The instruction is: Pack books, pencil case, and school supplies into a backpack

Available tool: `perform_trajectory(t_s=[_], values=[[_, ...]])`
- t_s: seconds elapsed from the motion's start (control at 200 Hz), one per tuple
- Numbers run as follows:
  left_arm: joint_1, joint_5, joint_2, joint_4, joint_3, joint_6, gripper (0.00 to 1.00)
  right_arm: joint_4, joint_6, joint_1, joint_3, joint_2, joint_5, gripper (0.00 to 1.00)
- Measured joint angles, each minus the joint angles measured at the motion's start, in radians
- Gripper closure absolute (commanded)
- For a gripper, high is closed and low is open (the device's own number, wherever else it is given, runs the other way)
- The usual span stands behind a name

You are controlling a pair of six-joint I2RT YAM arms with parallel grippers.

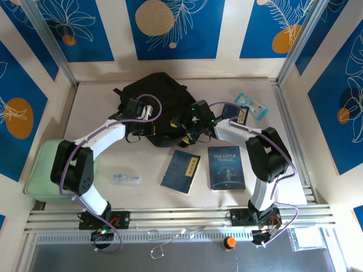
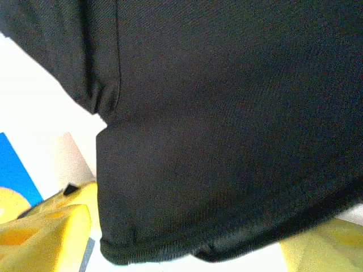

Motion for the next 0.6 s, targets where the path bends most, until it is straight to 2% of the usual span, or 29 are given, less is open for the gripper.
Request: perform_trajectory(t_s=[0.095,0.175,0.25,0.34,0.415,0.49,0.6], values=[[0.0,-0.03,-0.002,-0.004,-0.011,-0.001,1.0,-0.04,0.024,0.005,0.013,0.014,0.041,0.16],[0.0,-0.075,-0.003,-0.012,-0.02,-0.008,1.0,-0.07,0.047,0.008,0.012,0.017,0.07,0.25],[0.0,-0.136,-0.003,-0.027,-0.024,-0.026,1.0,-0.075,0.051,0.011,0.012,0.019,0.089,0.47],[0.002,-0.194,-0.003,-0.04,-0.031,-0.045,1.0,-0.066,0.052,0.013,0.011,0.026,0.11,0.68],[0.004,-0.225,-0.003,-0.047,-0.037,-0.058,1.0,-0.065,0.032,0.014,0.008,0.031,0.14,0.79],[0.007,-0.248,-0.003,-0.053,-0.039,-0.064,1.0,-0.072,0.017,0.014,0.005,0.031,0.169,0.86],[0.026,-0.264,0.0,-0.053,-0.039,-0.063,1.0,-0.073,0.002,0.014,0.005,0.031,0.195,0.9]])
